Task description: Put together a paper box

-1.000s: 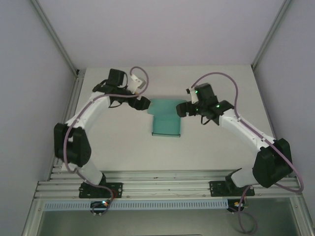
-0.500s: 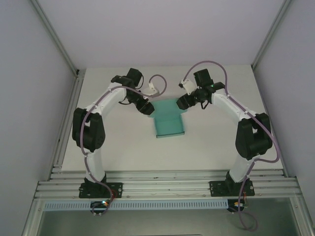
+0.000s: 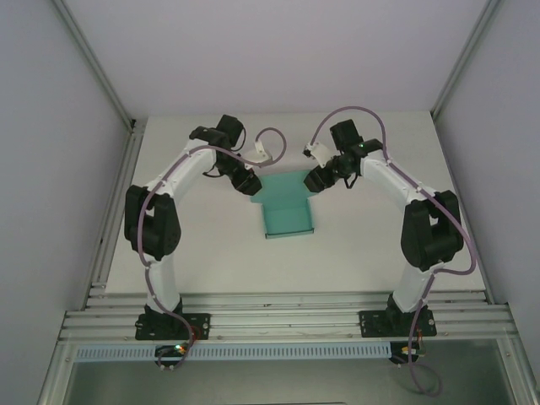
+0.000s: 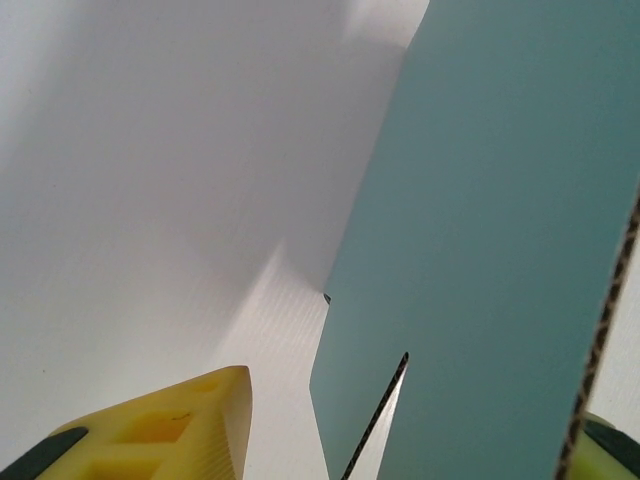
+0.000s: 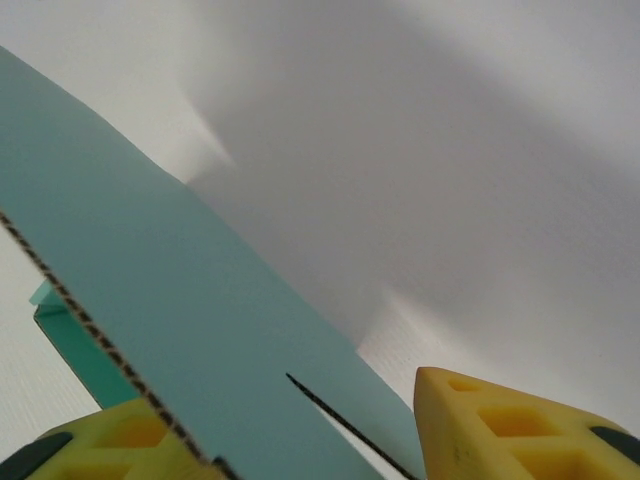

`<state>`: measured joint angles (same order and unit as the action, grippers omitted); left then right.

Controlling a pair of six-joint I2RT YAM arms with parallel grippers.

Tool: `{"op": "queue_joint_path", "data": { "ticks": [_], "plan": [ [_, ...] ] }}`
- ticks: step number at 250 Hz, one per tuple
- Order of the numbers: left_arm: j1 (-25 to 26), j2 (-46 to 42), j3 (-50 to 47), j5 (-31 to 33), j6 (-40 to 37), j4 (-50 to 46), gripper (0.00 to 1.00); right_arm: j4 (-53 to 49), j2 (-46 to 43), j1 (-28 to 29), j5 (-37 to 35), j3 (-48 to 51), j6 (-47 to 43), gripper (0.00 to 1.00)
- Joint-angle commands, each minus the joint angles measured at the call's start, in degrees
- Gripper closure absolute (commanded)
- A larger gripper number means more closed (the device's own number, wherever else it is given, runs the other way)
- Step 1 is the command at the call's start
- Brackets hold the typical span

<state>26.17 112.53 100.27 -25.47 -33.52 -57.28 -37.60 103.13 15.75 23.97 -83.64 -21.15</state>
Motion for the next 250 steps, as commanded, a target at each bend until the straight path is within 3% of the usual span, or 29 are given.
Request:
{"op": "queue_joint_path", "data": {
  "ticks": [1, 35, 57, 73, 104, 135, 154, 185, 210, 239, 250],
  "plan": [
    [0.02, -0.28, -0.09, 1.32, -2.26, -2.17, 0.60, -2.38, 1.53, -0.72, 2.38, -1.24, -1.38, 0.62],
    [0.02, 0.07, 0.27, 1.17, -1.81, -2.19, 0.69, -2.59, 1.48, -0.86, 3.57, -0.58, -1.79, 0.67],
    [0.13, 0.06, 0.41, 1.29, -0.82, -1.90, 0.85, -2.77, 0.87, -0.83, 2.25, 0.01, -1.79, 0.82],
    [0.19, -0.27, 0.30, 1.83, -0.04, -1.26, 0.91, -2.86, 0.11, -0.85, 1.82, 0.36, -1.76, 0.90],
    [0.41, -1.60, -0.76, 1.96, 2.51, 1.73, 0.99, -1.35, -2.00, -0.79, 1.83, 1.95, -0.72, 0.95],
    [1.39, -3.82, -2.97, 4.59, 9.00, 7.45, 1.00, 2.35, -4.08, -0.48, -2.98, 3.47, 4.41, 1.00],
    [2.41, -5.54, -4.57, 9.54, 16.07, 11.85, 0.98, 5.38, -5.64, 1.07, -10.02, 4.48, 11.15, 1.00],
    [4.22, -7.61, -6.28, 17.92, 33.37, 18.73, 1.00, 9.50, -7.69, 6.56, -29.58, 5.57, 26.02, 1.00],
    [6.91, -7.88, -6.46, 25.22, 43.32, 21.60, 1.00, 12.00, -8.17, 9.66, -40.43, 6.41, 40.43, 1.00],
    [9.80, -8.03, -7.35, 32.26, 52.75, 25.91, 1.00, 22.68, -9.26, 10.09, -45.04, 12.30, 57.90, 1.00],
    [9.99, -8.10, -7.51, 32.27, 55.27, 27.67, 1.00, 28.07, -9.44, 10.14, -44.37, 14.65, 62.78, 1.00]
  ]
}}
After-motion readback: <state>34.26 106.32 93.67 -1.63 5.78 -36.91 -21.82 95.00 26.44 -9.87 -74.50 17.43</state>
